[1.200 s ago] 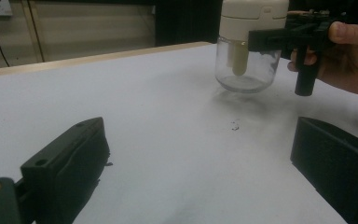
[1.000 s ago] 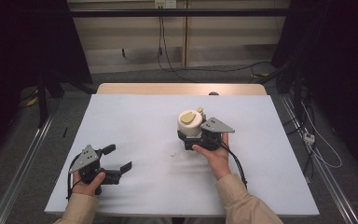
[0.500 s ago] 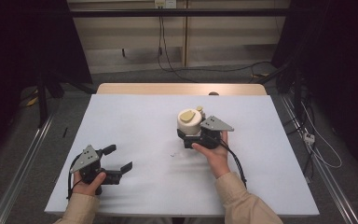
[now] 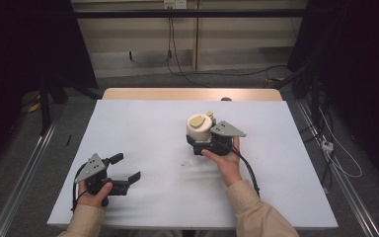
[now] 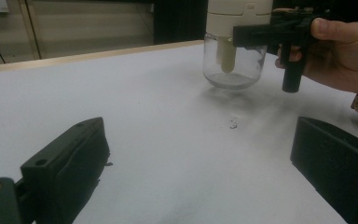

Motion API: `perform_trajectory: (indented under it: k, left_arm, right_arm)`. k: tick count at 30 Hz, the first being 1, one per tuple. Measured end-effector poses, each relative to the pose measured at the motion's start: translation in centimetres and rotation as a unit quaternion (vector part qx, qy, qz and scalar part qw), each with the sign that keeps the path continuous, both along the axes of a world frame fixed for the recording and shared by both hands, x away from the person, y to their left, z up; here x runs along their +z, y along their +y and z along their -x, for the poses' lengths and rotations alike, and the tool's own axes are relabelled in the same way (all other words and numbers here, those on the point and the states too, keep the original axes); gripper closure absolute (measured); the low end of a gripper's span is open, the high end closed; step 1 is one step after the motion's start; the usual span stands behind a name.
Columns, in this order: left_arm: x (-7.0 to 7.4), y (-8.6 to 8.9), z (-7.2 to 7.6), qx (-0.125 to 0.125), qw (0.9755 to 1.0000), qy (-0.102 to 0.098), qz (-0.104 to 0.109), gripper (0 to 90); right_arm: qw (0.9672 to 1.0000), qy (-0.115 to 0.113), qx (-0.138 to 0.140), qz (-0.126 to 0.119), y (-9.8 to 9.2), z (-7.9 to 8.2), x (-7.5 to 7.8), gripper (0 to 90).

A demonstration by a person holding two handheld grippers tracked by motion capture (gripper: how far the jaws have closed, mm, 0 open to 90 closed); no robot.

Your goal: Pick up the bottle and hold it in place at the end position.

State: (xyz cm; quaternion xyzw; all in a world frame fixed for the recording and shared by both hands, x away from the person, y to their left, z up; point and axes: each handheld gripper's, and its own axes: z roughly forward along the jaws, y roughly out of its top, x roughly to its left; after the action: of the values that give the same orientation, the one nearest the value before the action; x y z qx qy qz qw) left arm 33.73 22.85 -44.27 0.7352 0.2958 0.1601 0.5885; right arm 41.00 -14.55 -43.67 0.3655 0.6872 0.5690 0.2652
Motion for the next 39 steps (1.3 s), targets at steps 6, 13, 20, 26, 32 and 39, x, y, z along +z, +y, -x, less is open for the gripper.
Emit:
perform_trajectory:
  k: [6, 13, 20, 26, 32, 39]
  left_arm:
    - [0.0, 0.0, 0.0, 0.0, 1.0, 0.0, 0.001, 3.4]
    - [-0.1, -0.1, 0.0, -0.002, 1.0, 0.001, -0.001, 3.4]
    - [-0.1, -0.1, 0.0, -0.002, 1.0, 0.003, 0.0, 3.4]
    - [-0.1, -0.2, 0.0, -0.001, 1.0, 0.004, 0.001, 3.3]
    - [-0.1, -0.2, 0.0, -0.001, 1.0, 0.004, 0.0, 3.3]
    - [-0.2, -0.2, 0.0, -0.001, 1.0, 0.004, 0.001, 3.4]
  right_arm:
    - [1.0, 0.001, -0.002, -0.001, 0.1, -0.4, -0.2, 5.9]
    - [1.0, 0.006, -0.005, -0.005, -0.1, -0.7, -0.4, 5.9]
    - [1.0, 0.005, -0.008, -0.002, 0.0, -1.0, -0.7, 5.9]
    - [0.9999, 0.006, -0.009, -0.001, 0.2, -1.3, -0.7, 5.9]
    - [1.0, 0.007, -0.006, -0.002, 0.5, -1.6, -0.7, 6.0]
    - [1.0, 0.007, -0.004, 0.0, 0.7, -1.8, -0.9, 6.0]
